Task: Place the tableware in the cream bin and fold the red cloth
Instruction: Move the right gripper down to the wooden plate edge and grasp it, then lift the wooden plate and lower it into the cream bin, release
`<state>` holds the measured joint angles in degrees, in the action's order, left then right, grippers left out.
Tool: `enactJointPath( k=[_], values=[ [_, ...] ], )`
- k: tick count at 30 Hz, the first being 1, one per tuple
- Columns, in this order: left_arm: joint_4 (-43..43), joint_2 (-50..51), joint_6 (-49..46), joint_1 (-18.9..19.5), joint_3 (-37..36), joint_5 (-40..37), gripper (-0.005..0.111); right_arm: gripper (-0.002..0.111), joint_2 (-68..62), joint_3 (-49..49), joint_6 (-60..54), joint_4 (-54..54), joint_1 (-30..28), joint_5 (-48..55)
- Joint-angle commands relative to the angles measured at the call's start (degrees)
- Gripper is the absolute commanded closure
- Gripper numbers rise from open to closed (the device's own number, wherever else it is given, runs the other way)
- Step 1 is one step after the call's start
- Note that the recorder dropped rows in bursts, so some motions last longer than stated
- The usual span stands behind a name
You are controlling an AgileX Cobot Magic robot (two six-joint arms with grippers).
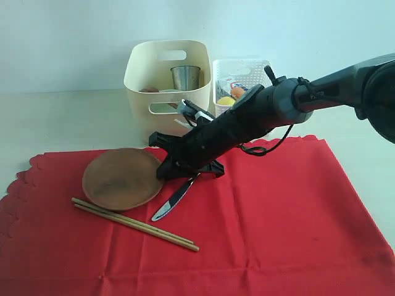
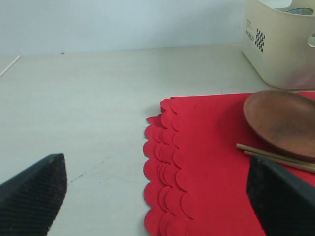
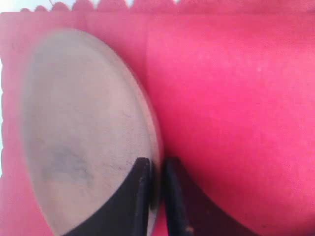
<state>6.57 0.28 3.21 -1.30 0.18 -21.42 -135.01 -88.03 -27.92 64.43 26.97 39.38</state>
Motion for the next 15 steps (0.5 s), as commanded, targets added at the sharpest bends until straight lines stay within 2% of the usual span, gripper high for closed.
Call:
enactJointPath(
  k=[1,15],
  values=[
    [0.11,-0.28,-0.04,0.16,-0.18,0.36,0.013,0.108,0.12,0.29,-1.56,-4.38,0.07,-1.73],
    [0.11,-0.28,-0.04,0.16,-0.18,0.36,0.013,0.108,13.86,0.29,-1.56,-7.98,0.07,0.83]
  ],
)
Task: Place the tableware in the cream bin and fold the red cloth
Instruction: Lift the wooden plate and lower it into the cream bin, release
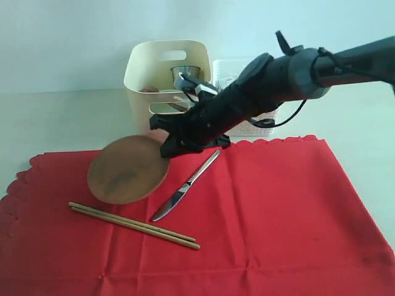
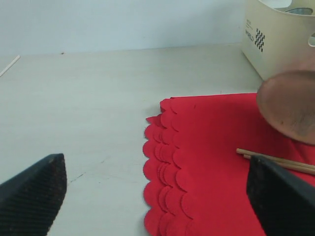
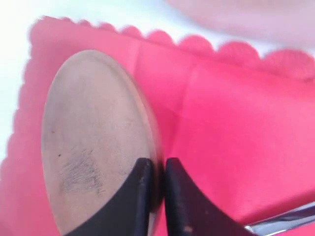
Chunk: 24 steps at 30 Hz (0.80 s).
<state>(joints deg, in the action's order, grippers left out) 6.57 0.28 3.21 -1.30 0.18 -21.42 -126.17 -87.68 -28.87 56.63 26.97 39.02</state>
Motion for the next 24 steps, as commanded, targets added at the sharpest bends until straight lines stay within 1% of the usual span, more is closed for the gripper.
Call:
enactJointPath(
  k=[1,9,11,19,24],
  values=[
    [0.11,-0.28,-0.04,0.16,-0.18,0.36,0.013,0.108,6.73,-0.05,-0.61,-0.31,0.07,1.19],
    [0.11,-0.28,-0.04,0.16,-0.18,0.36,0.013,0.108,16.46,-0.88,-0.36,-2.66,-1.15,-0.76],
    [0.11,-0.28,-0.04,0.16,-0.18,0.36,0.013,0.108,17.58,-2.44,1.68,-4.44,-1.84,-1.03],
    [0.11,-0.28,-0.04,0.16,-0.18,0.36,0.013,0.108,15.43,-14.36,13.05,-16.57,-6.07,-1.03],
    [0.11,-0.28,-0.04,0.16,-0.18,0.36,0.013,0.108,10.92,-21.59,15.27,-17.96,-9.72,-1.03]
  ],
)
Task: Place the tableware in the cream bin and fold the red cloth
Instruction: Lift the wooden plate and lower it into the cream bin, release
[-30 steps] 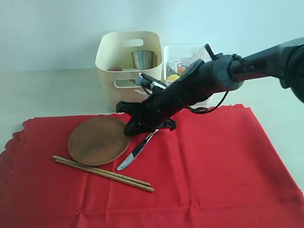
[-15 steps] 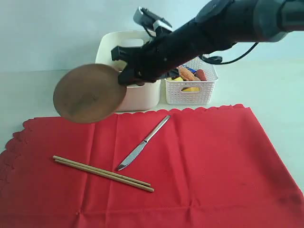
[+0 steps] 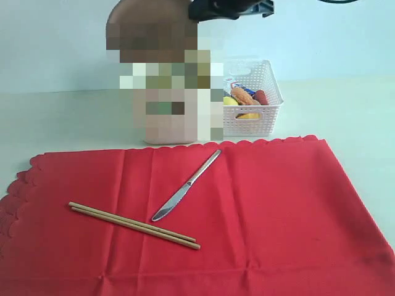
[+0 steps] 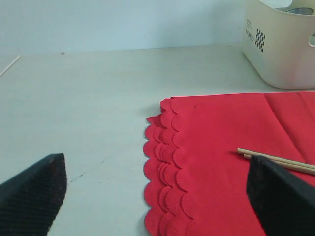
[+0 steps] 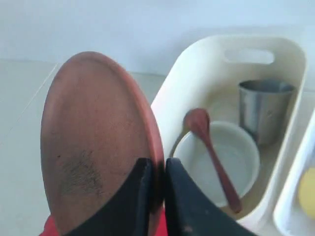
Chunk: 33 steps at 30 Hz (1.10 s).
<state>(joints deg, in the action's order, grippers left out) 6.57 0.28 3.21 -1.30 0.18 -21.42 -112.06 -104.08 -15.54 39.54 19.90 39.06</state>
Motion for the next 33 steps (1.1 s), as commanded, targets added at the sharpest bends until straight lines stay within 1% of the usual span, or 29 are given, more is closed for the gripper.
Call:
enactJointPath(
  k=[1,5,11,17,24,29,31,33],
  values=[
    [0.11,-0.28,-0.04,0.16,-0.18,0.36,0.013,0.108,-4.54,-6.75,2.2,-0.87,-3.29,-1.23],
    [0.11,-0.28,-0.04,0.16,-0.18,0.36,0.013,0.108,-10.9,-12.9,2.18,-0.87,-4.7,-1.35],
    [0.11,-0.28,-0.04,0.16,-0.18,0.36,0.013,0.108,-19.07,-19.85,1.22,-1.08,-4.55,-1.07],
    [0.11,-0.28,-0.04,0.16,-0.18,0.36,0.013,0.108,-22.8,-20.4,-1.11,-0.9,-4.55,-0.18],
    [0.11,-0.28,-0.04,0.16,-0.18,0.36,0.013,0.108,-24.57,-20.4,-6.48,-1.01,-2.24,0.11],
    [0.11,-0.28,-0.04,0.16,-0.18,0.36,0.013,0.108,-25.1,-20.4,-8.56,-1.25,-1.75,0.69],
    [0.11,-0.28,-0.04,0.16,-0.18,0.36,0.013,0.103,-25.09,-20.4,-8.56,-1.88,-1.75,0.88],
    [0.11,-0.28,-0.04,0.16,-0.18,0.36,0.013,0.094,-25.32,-20.4,-8.56,-2.14,-1.75,1.49]
  ],
)
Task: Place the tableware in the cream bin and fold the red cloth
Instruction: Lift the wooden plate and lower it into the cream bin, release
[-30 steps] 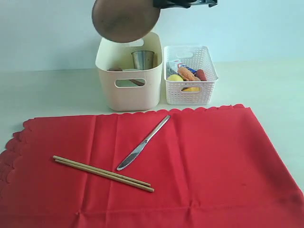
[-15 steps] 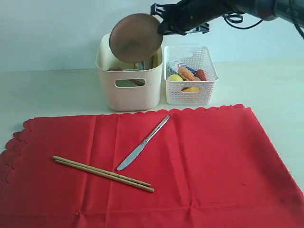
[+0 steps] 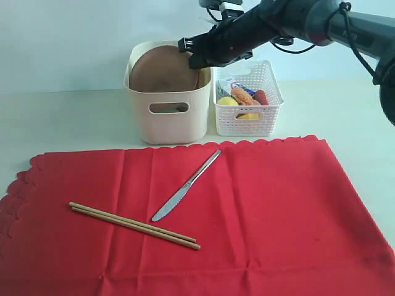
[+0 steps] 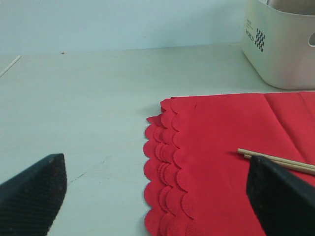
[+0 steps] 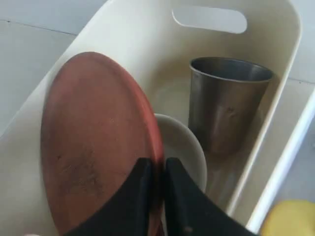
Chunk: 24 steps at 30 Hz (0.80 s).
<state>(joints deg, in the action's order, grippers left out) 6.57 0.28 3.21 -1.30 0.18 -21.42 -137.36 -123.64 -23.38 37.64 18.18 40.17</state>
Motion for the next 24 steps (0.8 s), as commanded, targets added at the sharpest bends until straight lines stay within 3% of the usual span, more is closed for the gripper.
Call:
enactJointPath(
  k=[1,5,7,17,24],
  values=[
    [0.11,-0.28,-0.04,0.16,-0.18,0.36,0.013,0.089,-0.02,-0.84,-0.72,-0.24,-0.03,0.49],
    [0.11,-0.28,-0.04,0.16,-0.18,0.36,0.013,0.067,0.76,-0.84,-0.53,-0.43,-0.03,1.57],
    [0.11,-0.28,-0.04,0.16,-0.18,0.36,0.013,0.063,1.7,-0.84,-0.53,-0.69,-0.16,2.2],
    [0.11,-0.28,-0.04,0.16,-0.18,0.36,0.013,0.064,10.81,-0.84,8.68,-13.21,-0.29,15.68],
    [0.11,-0.28,-0.04,0.16,-0.18,0.36,0.013,0.08,16.1,-0.73,12.59,-18.84,-0.15,26.26]
  ],
)
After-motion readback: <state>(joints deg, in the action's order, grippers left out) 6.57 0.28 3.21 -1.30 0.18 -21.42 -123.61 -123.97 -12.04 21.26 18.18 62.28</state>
